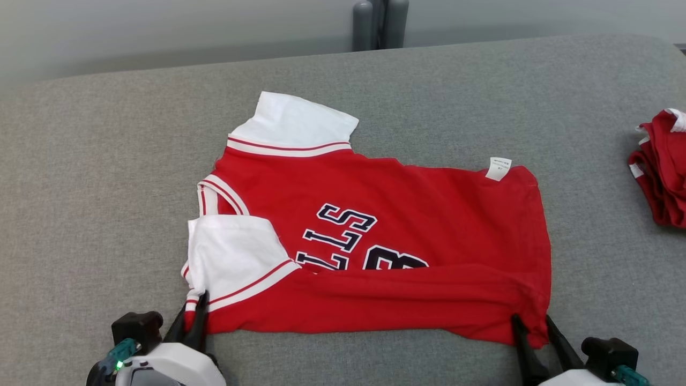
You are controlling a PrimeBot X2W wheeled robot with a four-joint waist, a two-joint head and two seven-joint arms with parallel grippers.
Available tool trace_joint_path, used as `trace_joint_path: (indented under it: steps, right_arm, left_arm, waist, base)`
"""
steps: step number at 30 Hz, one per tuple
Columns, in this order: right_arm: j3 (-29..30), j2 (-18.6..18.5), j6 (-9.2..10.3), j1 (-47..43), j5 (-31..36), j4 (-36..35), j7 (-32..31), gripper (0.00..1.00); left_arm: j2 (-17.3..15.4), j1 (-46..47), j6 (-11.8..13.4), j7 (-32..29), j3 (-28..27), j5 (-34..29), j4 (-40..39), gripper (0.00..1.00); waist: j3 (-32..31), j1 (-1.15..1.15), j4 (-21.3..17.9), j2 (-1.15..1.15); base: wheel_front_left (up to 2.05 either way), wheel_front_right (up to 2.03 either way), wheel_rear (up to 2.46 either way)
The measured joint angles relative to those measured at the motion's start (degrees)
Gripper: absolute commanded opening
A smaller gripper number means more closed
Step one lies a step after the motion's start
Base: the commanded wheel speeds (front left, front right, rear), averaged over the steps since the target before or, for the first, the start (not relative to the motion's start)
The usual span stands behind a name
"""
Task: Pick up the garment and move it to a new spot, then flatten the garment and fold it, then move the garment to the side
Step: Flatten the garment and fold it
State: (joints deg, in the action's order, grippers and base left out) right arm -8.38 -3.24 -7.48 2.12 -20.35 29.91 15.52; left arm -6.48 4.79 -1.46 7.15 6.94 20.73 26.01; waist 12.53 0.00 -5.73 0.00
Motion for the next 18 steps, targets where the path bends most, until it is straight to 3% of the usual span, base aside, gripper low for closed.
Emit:
trace_joint_path:
  steps: [7,18]
  right_arm:
    - [-0.76,-0.58,-0.01,0.99,-1.35,-0.12,-0.07,0.00]
    - [0.43,-5.32,-0.04,-4.23,-1.47,-2.92,-0.33,0.00]
  left_arm:
    - [0.41,0.07,-0.22,1.74,0.34,0.53,-0.44,0.00]
    - [1.43,-8.29,2.24,0.93,1.02,1.52,-7.61,0.00]
  waist:
    - [-0.15,0.00,1.09,0.00]
    - [-3.01,0.00,4.10,0.00]
  base:
    - [0.00,0.00,0.00]
    - [0.00,0.00,0.00]
